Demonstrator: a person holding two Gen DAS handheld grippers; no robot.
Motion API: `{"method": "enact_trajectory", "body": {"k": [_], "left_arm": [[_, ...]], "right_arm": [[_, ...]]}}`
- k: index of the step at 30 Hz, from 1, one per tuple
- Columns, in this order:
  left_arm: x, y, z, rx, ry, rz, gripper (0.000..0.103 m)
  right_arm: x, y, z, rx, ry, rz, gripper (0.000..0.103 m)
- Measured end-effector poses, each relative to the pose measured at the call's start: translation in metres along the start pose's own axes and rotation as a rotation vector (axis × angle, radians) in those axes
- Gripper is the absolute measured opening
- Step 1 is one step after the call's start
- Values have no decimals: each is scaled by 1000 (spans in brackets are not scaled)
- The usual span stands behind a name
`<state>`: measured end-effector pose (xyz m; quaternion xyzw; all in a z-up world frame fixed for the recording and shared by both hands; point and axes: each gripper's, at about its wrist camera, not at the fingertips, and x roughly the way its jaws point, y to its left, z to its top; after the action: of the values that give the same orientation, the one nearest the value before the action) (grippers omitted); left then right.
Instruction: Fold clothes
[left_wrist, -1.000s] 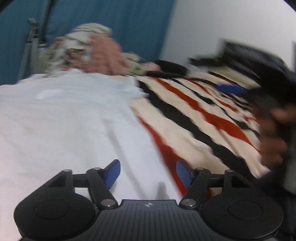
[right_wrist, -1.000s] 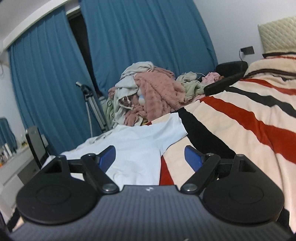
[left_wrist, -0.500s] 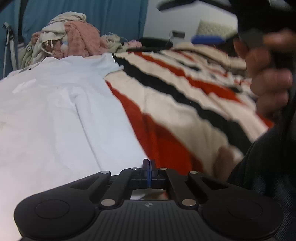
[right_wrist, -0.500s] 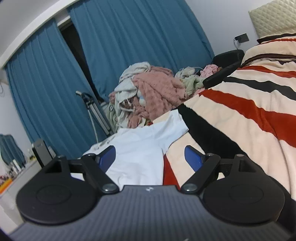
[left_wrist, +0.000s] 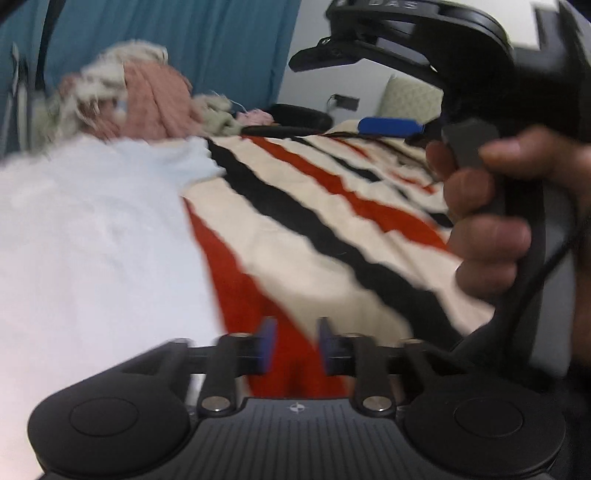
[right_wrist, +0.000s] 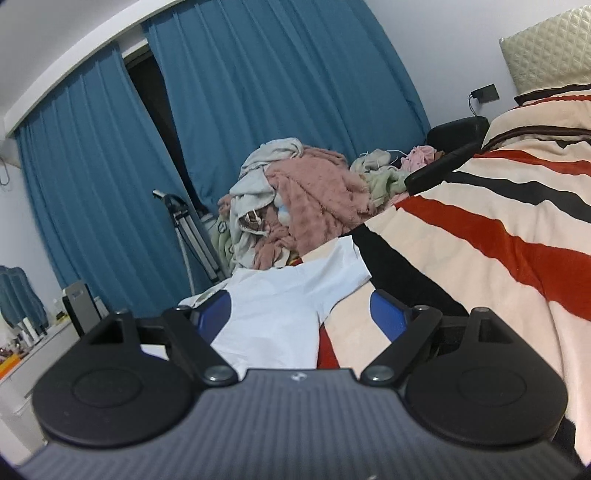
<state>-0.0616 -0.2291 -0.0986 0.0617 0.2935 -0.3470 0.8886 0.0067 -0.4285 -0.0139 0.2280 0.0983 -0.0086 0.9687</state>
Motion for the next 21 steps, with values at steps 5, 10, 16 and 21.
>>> {"method": "enact_trajectory", "body": {"k": [5,10,16,21], "left_arm": [[-2,-5,-17,136,31,124,58],[19,-11,-31,232,117,178,53],[26,0,-28,160,92,171,3],[-7,8,-6,-18,-43,58,2]], "right_arm": [[-2,0,0,9,4,20,85],[-3,-2,-1,28,5,22,85],[-3,-1,-2,35,18,19,85],[-9,-6,0,60,-7,19,85]]}}
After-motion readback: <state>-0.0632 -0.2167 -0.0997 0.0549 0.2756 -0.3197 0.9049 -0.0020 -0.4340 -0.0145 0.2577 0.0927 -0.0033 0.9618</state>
